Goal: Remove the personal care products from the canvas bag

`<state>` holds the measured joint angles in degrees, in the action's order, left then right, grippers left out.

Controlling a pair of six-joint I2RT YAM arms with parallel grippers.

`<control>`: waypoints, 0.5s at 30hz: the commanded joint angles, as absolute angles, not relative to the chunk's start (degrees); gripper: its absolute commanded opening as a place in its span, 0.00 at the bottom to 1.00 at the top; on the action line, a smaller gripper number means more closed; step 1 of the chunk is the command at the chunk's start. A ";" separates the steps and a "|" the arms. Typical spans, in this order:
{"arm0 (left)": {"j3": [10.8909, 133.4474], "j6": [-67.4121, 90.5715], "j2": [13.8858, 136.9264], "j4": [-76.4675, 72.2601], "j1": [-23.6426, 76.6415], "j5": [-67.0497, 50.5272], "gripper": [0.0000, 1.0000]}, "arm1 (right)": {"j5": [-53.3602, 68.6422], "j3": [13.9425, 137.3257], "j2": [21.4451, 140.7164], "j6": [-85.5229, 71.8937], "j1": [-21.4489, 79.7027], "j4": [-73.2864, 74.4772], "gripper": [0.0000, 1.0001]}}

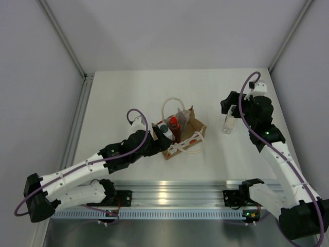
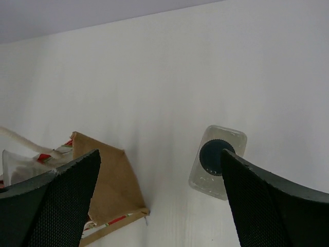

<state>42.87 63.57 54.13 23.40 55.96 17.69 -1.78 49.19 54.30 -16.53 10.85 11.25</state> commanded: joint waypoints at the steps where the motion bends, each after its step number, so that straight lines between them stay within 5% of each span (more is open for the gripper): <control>1: 40.96 65.57 55.37 13.47 56.60 22.67 0.88 | 3.07 51.50 53.18 -15.91 12.39 12.04 0.95; 10: 39.82 67.67 62.22 12.31 56.60 25.75 0.67 | 10.27 52.38 51.06 -15.82 13.71 11.87 0.93; 15: 38.15 69.69 63.11 11.87 56.69 25.13 0.43 | 16.77 56.77 53.43 -15.38 17.57 11.25 0.91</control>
